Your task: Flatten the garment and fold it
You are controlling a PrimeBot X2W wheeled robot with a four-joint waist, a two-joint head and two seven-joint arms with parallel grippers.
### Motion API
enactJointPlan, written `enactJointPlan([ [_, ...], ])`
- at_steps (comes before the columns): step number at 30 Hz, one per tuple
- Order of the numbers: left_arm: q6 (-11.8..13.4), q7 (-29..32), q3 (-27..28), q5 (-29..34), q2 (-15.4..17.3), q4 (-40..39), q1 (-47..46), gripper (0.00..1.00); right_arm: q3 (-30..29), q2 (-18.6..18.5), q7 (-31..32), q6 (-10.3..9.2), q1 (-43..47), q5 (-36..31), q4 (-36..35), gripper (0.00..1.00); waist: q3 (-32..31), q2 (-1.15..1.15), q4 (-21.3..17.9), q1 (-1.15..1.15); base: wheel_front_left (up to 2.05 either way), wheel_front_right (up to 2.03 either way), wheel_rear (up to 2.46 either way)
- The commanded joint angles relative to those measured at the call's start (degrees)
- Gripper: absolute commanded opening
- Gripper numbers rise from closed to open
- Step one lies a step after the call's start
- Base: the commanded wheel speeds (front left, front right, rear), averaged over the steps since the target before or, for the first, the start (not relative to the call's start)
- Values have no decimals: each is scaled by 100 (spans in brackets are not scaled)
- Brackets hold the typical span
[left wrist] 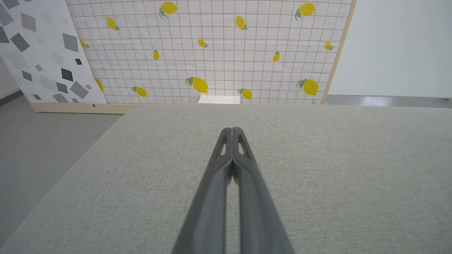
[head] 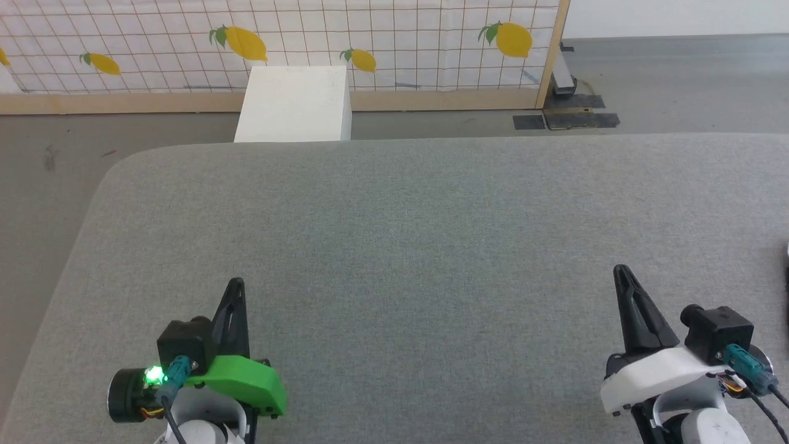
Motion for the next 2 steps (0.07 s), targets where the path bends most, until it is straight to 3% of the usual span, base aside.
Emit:
enactJointPlan([
  [1, -25, 34, 28, 52, -28, -40, 75, 0, 18, 1, 41, -4, 63, -67, -66, 0, -2, 0, 0, 0, 0, 0, 0],
  [2, -26, 47, 32, 61, -29, -51, 79, 0, 20, 1, 54, -4, 65, -80, -78, 0, -3, 0, 1, 0, 0, 0, 0],
])
